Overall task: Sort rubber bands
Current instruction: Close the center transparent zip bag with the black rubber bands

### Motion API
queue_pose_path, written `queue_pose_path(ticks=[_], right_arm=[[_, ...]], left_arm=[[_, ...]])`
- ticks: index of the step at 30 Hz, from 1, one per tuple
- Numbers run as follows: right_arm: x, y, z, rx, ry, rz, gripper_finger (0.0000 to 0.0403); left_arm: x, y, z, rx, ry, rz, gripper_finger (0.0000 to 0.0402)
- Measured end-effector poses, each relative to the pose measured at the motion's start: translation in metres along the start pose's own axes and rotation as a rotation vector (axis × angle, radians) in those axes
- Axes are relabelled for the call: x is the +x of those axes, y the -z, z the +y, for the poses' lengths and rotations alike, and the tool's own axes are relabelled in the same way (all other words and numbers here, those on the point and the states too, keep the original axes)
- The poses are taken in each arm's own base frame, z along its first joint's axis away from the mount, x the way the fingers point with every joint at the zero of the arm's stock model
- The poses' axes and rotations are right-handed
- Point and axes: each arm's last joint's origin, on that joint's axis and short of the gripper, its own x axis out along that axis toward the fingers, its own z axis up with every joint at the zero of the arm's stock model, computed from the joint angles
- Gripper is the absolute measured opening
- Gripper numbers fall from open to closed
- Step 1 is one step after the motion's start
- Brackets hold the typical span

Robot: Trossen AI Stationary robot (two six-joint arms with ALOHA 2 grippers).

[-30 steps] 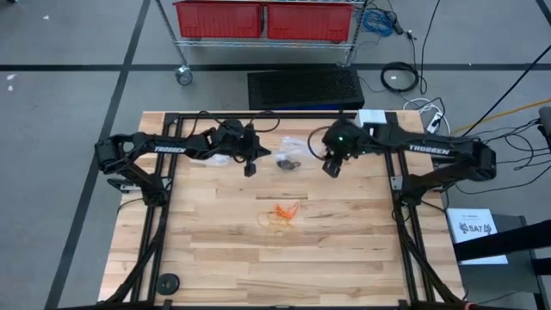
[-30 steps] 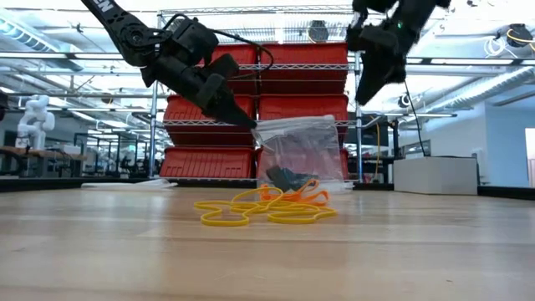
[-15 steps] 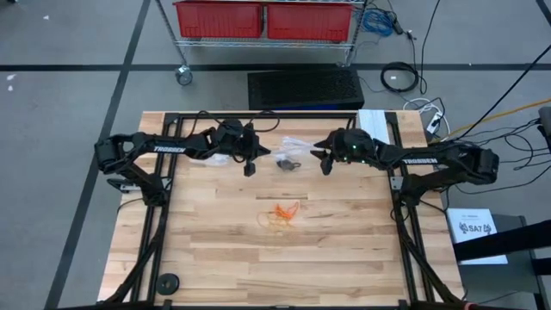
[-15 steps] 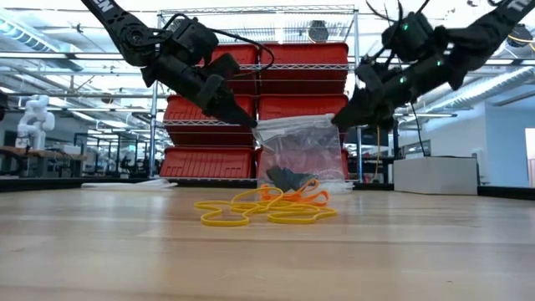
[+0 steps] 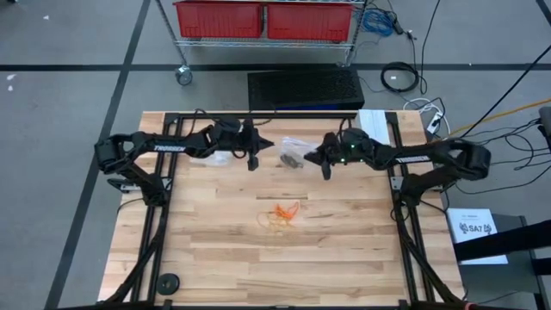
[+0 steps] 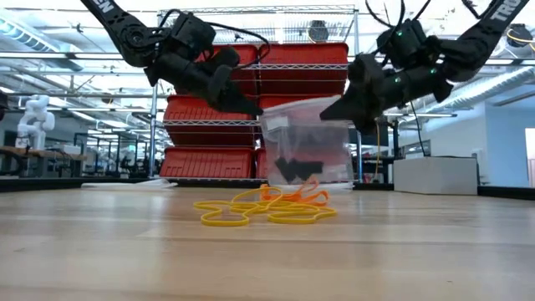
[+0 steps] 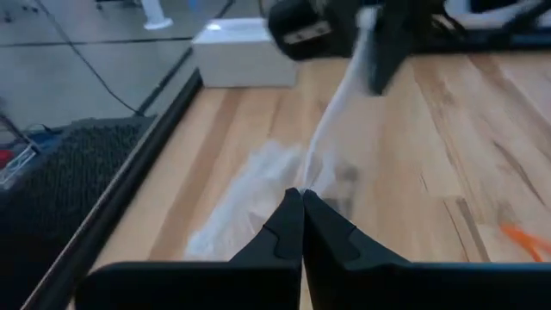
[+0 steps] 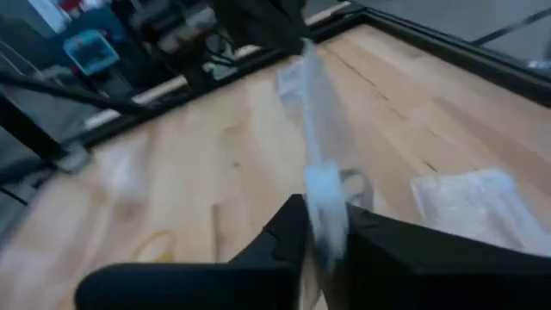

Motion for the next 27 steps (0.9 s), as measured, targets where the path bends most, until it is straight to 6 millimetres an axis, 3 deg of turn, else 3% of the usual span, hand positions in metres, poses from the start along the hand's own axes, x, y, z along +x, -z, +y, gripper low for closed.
queue_pose_path(ticks=[8,14,22,27], right_arm=[[-0.048,-0.015,0.031,0.209,-0.049,0.031,0.0000],[-0.077,-0.015,0.056,0.348,-0.058,0.031,0.0000],[-0.092,-0.004,0.087,0.626,-0.132,0.125,0.0000],[-0.095,0.021,0.093,0.724,0.014,0.309,0.0000]], left_arm=[[-0.006,-0.002,0.013,-0.009,-0.037,-0.033,0.0067],[-0.010,-0.002,0.021,-0.041,-0.003,-0.057,0.0101],[-0.015,0.003,0.035,-0.089,-0.031,-0.041,0.0104],[-0.017,0.004,0.037,-0.120,0.011,-0.045,0.0105]])
